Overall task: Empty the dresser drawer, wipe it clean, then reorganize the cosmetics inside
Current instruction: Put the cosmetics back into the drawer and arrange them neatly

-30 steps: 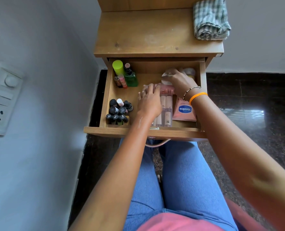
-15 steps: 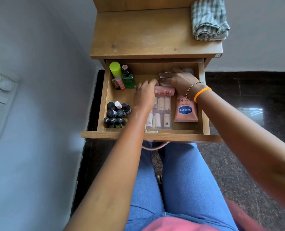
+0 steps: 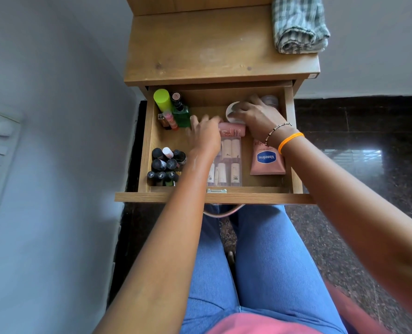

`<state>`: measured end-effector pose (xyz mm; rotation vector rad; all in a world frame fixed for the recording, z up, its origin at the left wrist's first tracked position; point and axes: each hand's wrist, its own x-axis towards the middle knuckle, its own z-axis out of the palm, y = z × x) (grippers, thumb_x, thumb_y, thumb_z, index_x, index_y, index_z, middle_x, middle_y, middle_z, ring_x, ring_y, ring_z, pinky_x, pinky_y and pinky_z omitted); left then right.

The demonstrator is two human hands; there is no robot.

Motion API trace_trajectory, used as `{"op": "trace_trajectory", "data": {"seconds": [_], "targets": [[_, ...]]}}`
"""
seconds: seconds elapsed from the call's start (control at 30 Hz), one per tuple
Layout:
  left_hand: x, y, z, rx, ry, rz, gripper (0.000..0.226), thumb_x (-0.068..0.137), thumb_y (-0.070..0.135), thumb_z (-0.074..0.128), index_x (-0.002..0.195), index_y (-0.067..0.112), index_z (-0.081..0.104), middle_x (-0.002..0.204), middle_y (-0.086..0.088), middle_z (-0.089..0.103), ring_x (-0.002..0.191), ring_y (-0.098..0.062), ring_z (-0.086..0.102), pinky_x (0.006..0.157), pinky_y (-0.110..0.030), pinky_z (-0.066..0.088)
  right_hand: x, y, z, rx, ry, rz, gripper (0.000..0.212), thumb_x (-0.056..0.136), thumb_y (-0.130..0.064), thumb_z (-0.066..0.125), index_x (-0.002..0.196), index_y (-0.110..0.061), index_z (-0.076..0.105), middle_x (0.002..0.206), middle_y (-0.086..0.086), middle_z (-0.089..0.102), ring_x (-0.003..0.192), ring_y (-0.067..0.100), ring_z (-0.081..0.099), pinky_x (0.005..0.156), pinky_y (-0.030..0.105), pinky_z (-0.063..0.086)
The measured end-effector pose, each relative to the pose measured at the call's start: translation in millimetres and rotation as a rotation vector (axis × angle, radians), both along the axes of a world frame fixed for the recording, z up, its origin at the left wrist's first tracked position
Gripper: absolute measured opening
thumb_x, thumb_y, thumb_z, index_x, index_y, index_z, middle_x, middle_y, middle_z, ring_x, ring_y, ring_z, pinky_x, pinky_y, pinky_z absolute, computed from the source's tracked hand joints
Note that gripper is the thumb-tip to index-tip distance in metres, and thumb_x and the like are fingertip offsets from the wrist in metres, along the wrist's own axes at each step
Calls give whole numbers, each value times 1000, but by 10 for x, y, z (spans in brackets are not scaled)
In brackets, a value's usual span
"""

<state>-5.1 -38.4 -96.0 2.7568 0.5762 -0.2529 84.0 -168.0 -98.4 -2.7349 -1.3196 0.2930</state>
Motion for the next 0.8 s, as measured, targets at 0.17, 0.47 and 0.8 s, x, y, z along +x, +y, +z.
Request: {"op": "trace_trajectory", "data": {"seconds": [0.17, 0.47, 0.8], "targets": [[-17, -92, 80, 66, -92, 88, 43, 89, -2, 48, 129, 14, 52, 137, -11, 44, 125, -34, 36, 97, -41, 37, -1, 10, 33, 12, 22, -36, 45, 90, -1, 46, 129, -22, 53, 140, 3, 46, 127, 30, 38, 89, 45, 47], [-106, -165, 41, -36, 75, -68, 51, 96, 39, 47, 142, 19, 37, 148, -10, 32, 142, -33, 22, 115, -53, 18, 58, 50, 69, -8, 60, 14, 44, 90, -5, 50, 129, -25, 53, 143, 3, 42, 126, 31, 44, 88, 44, 48], [-87, -159, 113, -16, 199, -97, 64, 96, 47, 42, 150, 22, 20, 158, -7, 13, 146, -31, 11, 116, -55, 3, 41, 84, 160, -189, -123, 137, 43, 96, -7, 36, 137, -19, 42, 145, 1, 38, 128, 30, 35, 78, 43, 52]]}}
